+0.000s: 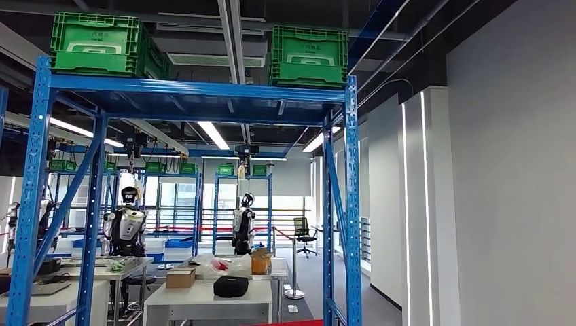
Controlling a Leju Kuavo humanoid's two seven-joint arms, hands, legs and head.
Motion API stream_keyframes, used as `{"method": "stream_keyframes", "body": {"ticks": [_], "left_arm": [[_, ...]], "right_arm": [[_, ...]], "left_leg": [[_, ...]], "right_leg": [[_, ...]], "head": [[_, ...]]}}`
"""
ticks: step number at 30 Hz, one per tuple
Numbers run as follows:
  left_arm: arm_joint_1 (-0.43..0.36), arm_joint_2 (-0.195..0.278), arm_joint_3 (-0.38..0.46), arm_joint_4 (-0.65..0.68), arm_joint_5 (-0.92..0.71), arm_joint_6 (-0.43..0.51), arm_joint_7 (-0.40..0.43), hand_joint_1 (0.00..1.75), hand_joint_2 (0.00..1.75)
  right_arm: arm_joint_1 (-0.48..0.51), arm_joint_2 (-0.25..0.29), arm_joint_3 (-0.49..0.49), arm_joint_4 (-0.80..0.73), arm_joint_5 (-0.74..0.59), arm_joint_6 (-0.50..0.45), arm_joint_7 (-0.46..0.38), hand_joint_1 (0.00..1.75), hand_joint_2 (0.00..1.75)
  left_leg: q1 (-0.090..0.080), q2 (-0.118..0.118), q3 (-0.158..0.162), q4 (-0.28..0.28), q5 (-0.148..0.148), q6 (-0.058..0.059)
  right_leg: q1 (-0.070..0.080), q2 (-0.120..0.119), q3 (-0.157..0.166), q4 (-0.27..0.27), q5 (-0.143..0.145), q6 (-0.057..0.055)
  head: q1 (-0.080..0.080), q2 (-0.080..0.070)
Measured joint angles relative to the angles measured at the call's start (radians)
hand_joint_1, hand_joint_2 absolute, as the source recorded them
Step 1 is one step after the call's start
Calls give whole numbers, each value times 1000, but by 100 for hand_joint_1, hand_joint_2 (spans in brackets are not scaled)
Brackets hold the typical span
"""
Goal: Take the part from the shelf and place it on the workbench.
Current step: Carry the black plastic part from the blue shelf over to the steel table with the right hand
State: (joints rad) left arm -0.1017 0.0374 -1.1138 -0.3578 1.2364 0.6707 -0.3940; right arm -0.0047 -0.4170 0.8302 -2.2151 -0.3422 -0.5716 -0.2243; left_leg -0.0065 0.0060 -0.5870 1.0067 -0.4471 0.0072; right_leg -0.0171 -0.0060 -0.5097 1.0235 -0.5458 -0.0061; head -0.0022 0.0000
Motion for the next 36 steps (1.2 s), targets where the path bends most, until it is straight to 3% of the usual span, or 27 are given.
{"method": "stream_keyframes", "body": {"ticks": [3,4,7,9,13,16,19,21,24,25,26,27,29,31,32,33,34,36], "left_arm": [[0,0,0,0,5,0,-2,0,175],[0,0,0,0,6,1,-3,0,175],[2,2,0,0,9,1,-3,0,175],[4,3,0,1,12,3,-3,0,175],[6,3,0,1,17,4,-3,0,175],[6,4,0,1,18,4,-3,0,175],[7,5,0,1,19,4,-2,0,175],[7,3,0,0,21,2,0,0,175],[7,0,0,0,24,0,2,0,175],[9,-1,0,0,25,0,3,0,175],[10,-2,0,0,25,-1,3,0,175],[10,-3,0,0,26,-1,3,0,175],[10,-2,0,1,26,-1,3,0,175],[8,-2,0,2,27,-1,3,0,175],[9,-1,-1,2,28,-1,3,0,175],[10,-2,-1,2,28,-1,3,0,175],[11,-2,-1,2,28,-1,3,0,175],[13,-2,-2,2,29,-2,3,0,175]], "right_arm": [[0,0,0,0,0,1,0,175,175],[-1,0,0,0,2,1,0,175,175],[-1,0,1,0,13,0,4,175,175],[-1,0,1,0,24,-3,10,175,175],[-1,0,2,0,45,-9,23,175,175],[-2,0,3,0,51,-10,27,175,175],[-5,-1,3,-1,55,-10,30,175,175],[-10,-2,3,-1,58,-10,35,175,175],[-14,-5,6,0,61,-9,43,175,175],[-14,-6,7,0,61,-9,45,175,175],[-14,-6,8,0,62,-9,46,175,175],[-14,-7,10,0,62,-9,46,175,175],[-15,-7,12,1,64,-9,48,175,175],[-15,-7,14,0,66,-8,53,175,175],[-15,-7,15,0,67,-7,56,175,175],[-15,-8,16,-1,69,-6,58,175,175],[-16,-8,17,0,70,-6,60,175,175],[-20,-8,17,0,72,-6,60,175,175]], "left_leg": [[1,0,-10,4,9,-19],[2,0,-10,0,6,-21],[1,1,-8,-9,-6,-12],[2,0,-7,-10,9,-6],[5,-1,-6,-13,26,-19],[4,-1,-8,-11,25,-20],[4,-3,6,-38,30,-6],[13,-8,25,-77,47,-1],[27,-19,26,-89,54,-8],[32,-25,23,-86,53,-14],[39,-32,19,-80,51,-21],[47,-41,13,-69,47,-31],[61,-60,-2,-37,35,-55],[65,-77,-19,-7,25,-75],[63,-85,-24,-2,25,-81],[65,-92,-27,-1,27,-85],[66,-95,-28,-2,28,-89],[64,-70,-44,37,3,-88]], "right_leg": [[4,2,-2,-17,9,-18],[4,2,-5,-18,10,-19],[6,3,-7,-21,14,-22],[8,3,-8,-19,17,-27],[11,3,-10,-14,18,-32],[10,2,-10,-15,18,-31],[7,-2,1,-32,20,-23],[9,-1,-9,-3,-6,-15],[-3,3,-94,163,-94,6],[-9,3,-115,200,-103,15],[-16,3,-117,203,-90,25],[-23,5,-101,166,-60,36],[-37,34,-47,55,-4,57],[-43,64,-27,13,7,44],[-40,67,-32,23,1,29],[-40,58,-34,27,0,12],[-39,48,-34,30,0,3],[-35,26,-33,31,1,-12]], "head": [[1,0],[3,0],[7,0],[9,0],[11,0],[10,0],[12,0],[11,0],[4,0],[2,0],[1,0],[0,0],[-5,0],[-14,0],[-16,0],[-18,0],[-16,0],[-11,0]]}}
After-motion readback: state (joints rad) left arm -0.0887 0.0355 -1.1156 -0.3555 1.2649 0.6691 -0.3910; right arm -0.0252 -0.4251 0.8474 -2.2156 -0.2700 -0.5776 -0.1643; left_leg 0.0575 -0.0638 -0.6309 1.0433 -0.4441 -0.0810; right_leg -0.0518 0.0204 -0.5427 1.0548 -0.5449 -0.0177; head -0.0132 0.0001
